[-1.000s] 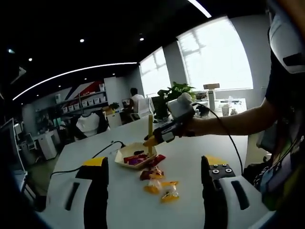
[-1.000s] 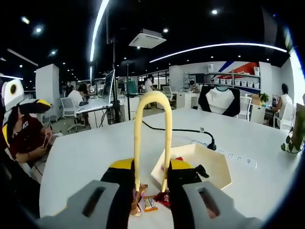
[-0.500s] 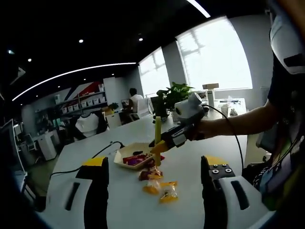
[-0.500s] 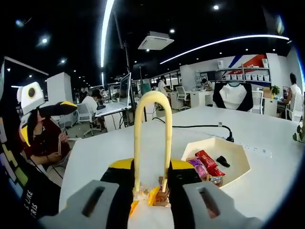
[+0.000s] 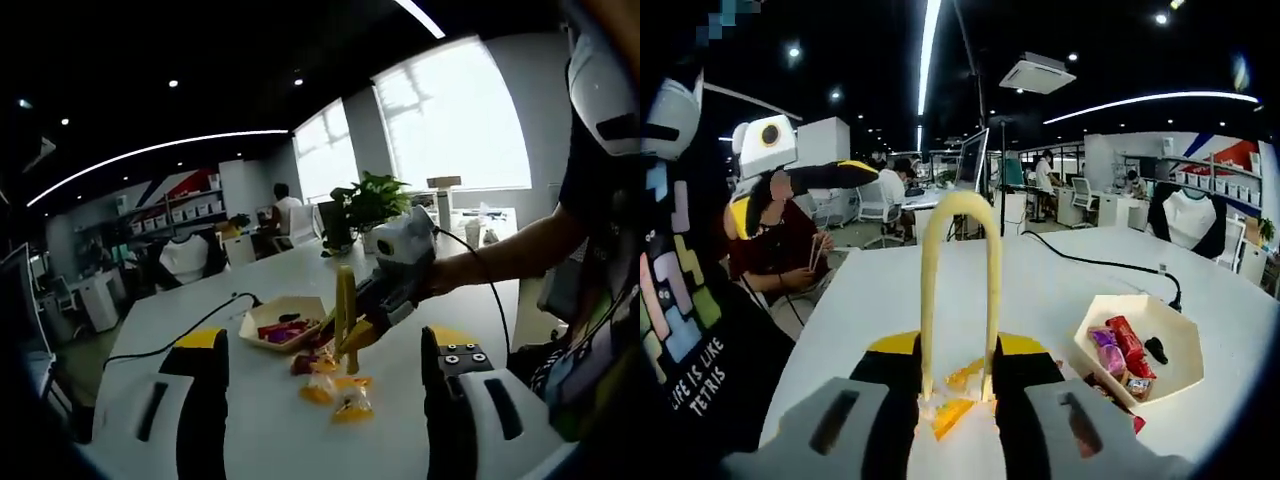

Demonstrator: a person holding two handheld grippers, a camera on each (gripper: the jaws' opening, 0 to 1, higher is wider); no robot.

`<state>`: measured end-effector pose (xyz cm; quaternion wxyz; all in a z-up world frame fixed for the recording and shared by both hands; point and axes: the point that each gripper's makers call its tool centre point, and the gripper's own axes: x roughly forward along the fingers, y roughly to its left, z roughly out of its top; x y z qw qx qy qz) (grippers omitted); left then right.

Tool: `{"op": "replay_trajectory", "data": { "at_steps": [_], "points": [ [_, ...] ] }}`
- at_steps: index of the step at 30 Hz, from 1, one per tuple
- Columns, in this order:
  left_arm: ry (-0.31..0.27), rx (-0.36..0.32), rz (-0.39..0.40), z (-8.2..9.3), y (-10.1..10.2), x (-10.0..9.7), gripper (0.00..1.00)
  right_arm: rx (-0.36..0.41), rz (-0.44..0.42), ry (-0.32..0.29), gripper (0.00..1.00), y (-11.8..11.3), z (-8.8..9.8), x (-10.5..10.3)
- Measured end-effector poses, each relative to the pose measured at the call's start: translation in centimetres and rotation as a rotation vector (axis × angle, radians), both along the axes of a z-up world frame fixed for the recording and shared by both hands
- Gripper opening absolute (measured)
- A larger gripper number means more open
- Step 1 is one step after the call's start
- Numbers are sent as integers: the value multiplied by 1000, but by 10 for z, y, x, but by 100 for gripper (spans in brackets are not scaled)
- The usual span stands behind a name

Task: Place the target food into the container with the food tongs after gripping and lifting it, then release it inside without dropping or visibly crushing the food.

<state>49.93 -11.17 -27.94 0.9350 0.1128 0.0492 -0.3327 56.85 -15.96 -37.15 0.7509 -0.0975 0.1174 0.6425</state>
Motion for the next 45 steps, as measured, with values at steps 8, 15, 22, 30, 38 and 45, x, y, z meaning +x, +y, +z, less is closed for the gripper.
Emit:
{"op": "replay_trajectory", "data": {
  "at_steps": [8, 15, 22, 30, 38, 45],
  "points": [
    [5, -8, 9, 0, 3, 1, 84, 4, 139, 15, 24, 4, -8, -10],
    [14, -2, 10, -2, 3, 0, 83, -26, 292, 7, 25, 10, -12, -24],
    [21, -2, 18, -4, 5, 0, 83, -92, 380, -12, 25, 14, -27, -34],
    [24, -5, 22, -4, 6, 4, 83, -113, 408, -43, 25, 20, -32, -31],
    [23, -10, 26, -4, 8, 7, 83, -162, 410, -49, 24, 27, -38, -28],
    [24, -12, 33, -5, 12, 7, 83, -211, 409, -48, 22, 28, -44, -26]
  ]
}}
